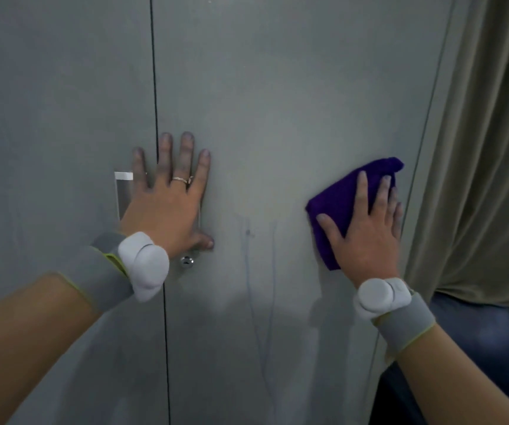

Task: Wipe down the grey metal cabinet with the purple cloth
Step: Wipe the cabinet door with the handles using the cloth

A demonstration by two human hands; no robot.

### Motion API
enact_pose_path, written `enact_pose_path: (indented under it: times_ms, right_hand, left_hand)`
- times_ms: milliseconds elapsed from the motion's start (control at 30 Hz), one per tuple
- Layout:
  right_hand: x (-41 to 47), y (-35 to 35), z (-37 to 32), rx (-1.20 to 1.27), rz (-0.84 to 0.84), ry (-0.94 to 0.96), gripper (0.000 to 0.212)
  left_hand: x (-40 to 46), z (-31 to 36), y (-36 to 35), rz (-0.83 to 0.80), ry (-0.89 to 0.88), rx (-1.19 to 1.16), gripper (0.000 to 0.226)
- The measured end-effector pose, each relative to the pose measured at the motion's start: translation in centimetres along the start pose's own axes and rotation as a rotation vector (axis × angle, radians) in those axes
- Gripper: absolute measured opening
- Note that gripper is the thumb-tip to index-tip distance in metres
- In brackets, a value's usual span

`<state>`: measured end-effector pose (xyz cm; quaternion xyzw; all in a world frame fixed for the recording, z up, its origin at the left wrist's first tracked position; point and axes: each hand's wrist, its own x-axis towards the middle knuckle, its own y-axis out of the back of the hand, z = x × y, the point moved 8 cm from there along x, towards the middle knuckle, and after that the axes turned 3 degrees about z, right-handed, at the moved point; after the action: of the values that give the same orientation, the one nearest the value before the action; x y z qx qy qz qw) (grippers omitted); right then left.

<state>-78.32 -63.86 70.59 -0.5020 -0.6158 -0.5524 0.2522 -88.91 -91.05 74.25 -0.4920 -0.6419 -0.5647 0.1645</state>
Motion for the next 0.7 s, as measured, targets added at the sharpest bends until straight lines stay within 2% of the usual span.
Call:
enact_pose_path:
  times_ms: [267, 500, 700]
  right_hand:
    - [-0.5, -1.2, -3.6, 0.219, 0.071, 0.019, 0.084]
    - [-4.1, -3.7, -14.6, 0.098, 0.02, 0.217, 0.081]
    - [-3.5, -3.0, -11.7, -0.034, 0.028, 0.352, 0.081]
  left_hand:
    - [0.2, -0.1, -1.1, 0.047, -0.034, -0.008, 0.154]
    - [-0.1, 0.0, -0.6, 0.042, -0.047, -0.013, 0.15]
    - [-0.5, 0.5, 0.1, 0.016, -0.034, 0.01, 0.144]
